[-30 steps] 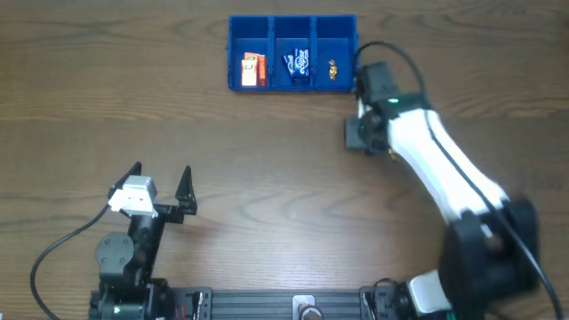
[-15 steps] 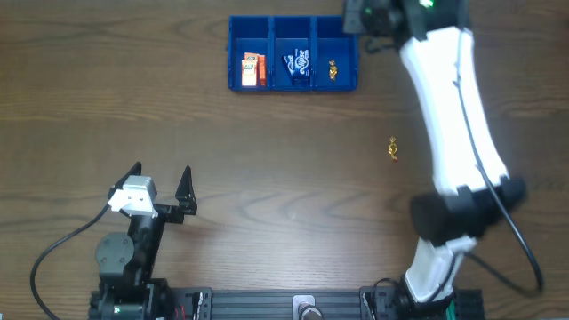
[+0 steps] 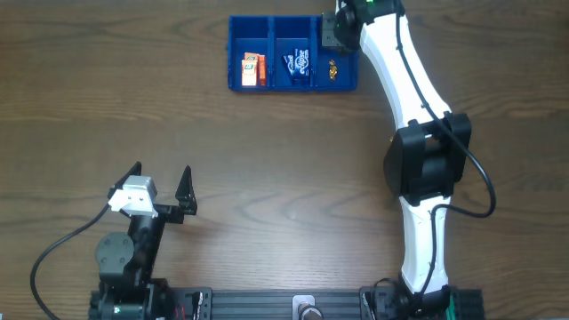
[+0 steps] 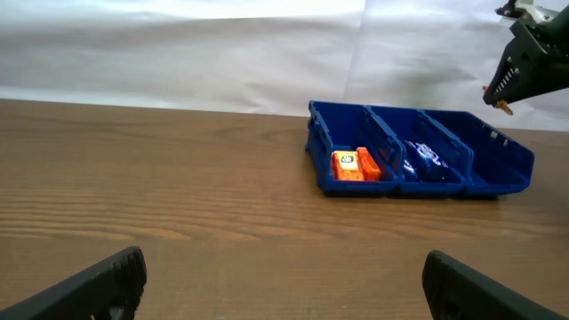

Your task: Sort Candies Into Trays

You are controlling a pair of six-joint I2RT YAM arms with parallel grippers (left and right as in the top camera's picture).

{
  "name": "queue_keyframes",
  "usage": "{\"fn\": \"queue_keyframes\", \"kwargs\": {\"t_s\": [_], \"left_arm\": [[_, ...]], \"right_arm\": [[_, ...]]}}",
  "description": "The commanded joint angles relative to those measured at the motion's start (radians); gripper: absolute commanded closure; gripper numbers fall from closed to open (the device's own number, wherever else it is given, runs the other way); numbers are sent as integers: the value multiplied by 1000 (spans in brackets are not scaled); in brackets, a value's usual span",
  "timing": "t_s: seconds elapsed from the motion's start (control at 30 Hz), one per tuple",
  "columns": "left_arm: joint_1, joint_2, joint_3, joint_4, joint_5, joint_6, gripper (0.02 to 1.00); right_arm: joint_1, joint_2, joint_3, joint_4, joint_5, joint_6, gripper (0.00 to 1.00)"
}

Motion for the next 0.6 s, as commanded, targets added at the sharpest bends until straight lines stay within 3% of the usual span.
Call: {"fn": "queue_keyframes", "kwargs": {"t_s": [0.03, 0.07, 0.13, 0.17, 0.47, 0.6], "left_arm": [[4, -6, -20, -32, 14, 15, 20], [4, -6, -20, -32, 14, 15, 20], [4, -6, -20, -32, 14, 15, 20], [4, -6, -20, -32, 14, 15, 20], [4, -6, -20, -32, 14, 15, 23], [4, -6, -20, -32, 14, 15, 20]], "right_arm": [[-2, 13, 20, 6, 9, -13, 807], [-1, 13, 20, 6, 9, -13, 709], [0, 13, 20, 8, 10, -13, 389], [0, 13, 20, 10, 9, -14, 1], [-30, -79, 21, -76, -9, -18, 1], [-88, -225, 11, -183, -5, -87, 1]]}}
